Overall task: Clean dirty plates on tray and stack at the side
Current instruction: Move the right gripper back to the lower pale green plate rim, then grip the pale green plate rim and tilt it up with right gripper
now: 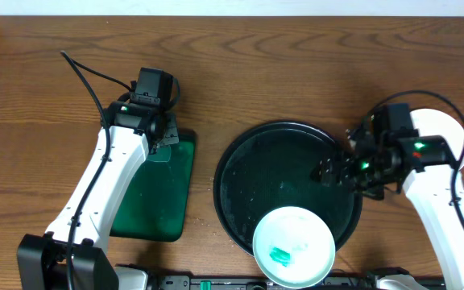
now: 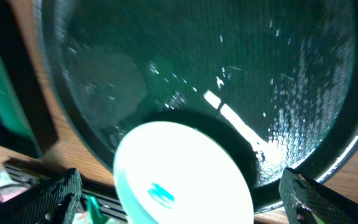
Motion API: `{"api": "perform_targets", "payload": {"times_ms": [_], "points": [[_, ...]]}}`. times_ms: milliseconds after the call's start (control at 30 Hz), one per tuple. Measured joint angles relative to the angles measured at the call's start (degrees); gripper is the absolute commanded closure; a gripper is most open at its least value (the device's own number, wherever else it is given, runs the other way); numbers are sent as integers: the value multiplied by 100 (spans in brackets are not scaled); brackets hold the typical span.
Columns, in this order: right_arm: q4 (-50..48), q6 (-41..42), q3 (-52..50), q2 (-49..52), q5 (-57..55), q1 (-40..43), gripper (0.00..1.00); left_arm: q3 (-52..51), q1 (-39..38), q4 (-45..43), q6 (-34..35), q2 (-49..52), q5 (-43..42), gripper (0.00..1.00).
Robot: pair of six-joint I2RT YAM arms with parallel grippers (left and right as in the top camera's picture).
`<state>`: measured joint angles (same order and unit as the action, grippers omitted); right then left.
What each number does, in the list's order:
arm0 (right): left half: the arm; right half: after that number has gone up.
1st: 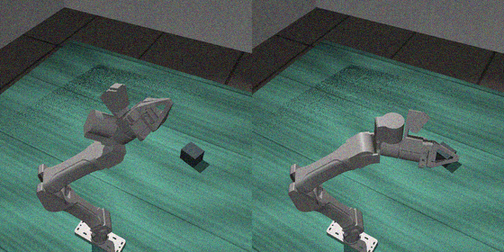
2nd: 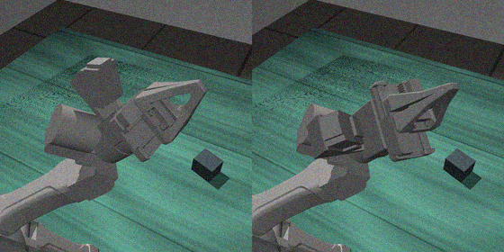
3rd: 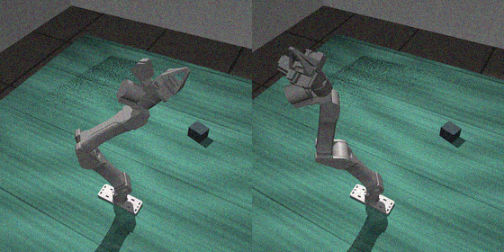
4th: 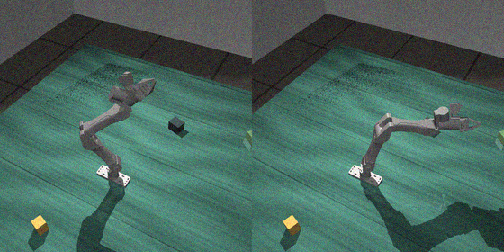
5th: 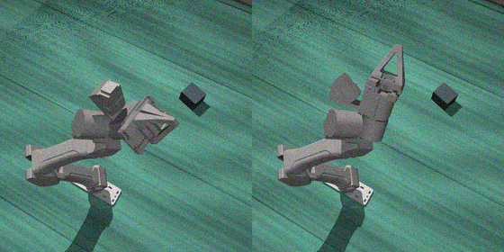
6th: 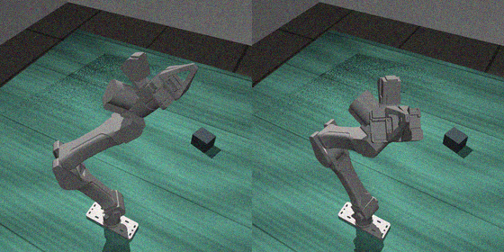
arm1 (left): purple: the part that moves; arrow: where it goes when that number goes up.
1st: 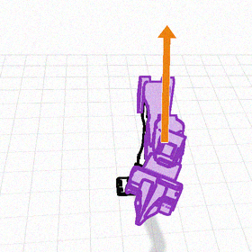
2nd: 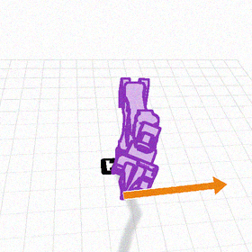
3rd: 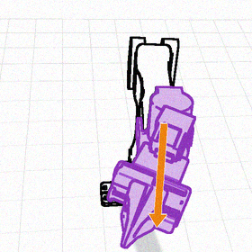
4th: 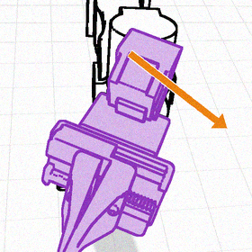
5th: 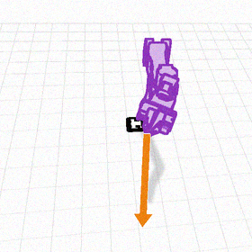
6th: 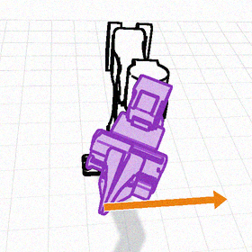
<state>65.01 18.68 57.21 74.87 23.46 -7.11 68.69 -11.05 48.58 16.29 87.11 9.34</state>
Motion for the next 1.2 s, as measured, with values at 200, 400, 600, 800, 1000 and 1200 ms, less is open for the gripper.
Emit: {"api": "perform_targets", "payload": {"times_ms": [200,400,600,800,1000,1200], "points": [[-815,-46,-1163,4,127,-20,8,0,0,2,0,0,0,93],[-1687,-396,-2057,7,511,-20,10,0,0,0,0,0,0,93],[-2120,-800,-2448,7,940,-20,16,0,0,0,0,0,0,93],[-2184,-1115,-2667,7,1165,-20,32,0,0,0,0,0,0,93],[-2024,-1207,-2730,7,1366,-20,43,0,0,0,0,0,0,93],[-1919,-1064,-2741,7,1449,-20,52,0,0,0,0,0,0,93]]}}
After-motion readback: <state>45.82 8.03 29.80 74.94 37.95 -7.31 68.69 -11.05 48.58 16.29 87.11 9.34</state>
